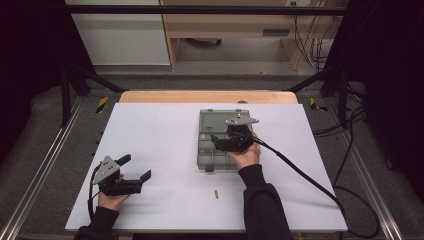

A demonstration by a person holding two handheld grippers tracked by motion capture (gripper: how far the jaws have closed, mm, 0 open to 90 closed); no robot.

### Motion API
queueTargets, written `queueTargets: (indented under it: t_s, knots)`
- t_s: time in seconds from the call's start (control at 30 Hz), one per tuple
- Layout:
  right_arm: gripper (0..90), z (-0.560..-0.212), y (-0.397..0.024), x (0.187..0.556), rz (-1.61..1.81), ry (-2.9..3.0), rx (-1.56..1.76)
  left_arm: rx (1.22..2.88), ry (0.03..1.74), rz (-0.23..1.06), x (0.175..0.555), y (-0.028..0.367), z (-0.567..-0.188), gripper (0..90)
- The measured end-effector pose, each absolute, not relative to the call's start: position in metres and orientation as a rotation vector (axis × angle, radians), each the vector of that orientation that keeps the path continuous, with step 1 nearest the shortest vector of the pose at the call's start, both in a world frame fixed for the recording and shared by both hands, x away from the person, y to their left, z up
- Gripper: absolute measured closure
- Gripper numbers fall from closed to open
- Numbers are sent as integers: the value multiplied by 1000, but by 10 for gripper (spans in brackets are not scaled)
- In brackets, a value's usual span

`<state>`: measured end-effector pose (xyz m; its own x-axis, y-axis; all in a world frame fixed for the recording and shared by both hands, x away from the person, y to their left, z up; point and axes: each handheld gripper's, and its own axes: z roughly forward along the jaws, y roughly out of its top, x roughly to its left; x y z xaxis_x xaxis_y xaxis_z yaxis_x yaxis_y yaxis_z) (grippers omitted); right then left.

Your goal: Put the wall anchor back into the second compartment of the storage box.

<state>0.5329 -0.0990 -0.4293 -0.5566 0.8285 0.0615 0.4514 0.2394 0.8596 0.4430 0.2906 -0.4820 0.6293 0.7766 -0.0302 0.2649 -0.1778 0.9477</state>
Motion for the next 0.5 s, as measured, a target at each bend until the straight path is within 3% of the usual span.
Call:
queueTargets:
  t_s: [0.5]
  knots:
    - [52,-407,-113,488,1378,2042,1096,1735,853,575,443,290,-482,7]
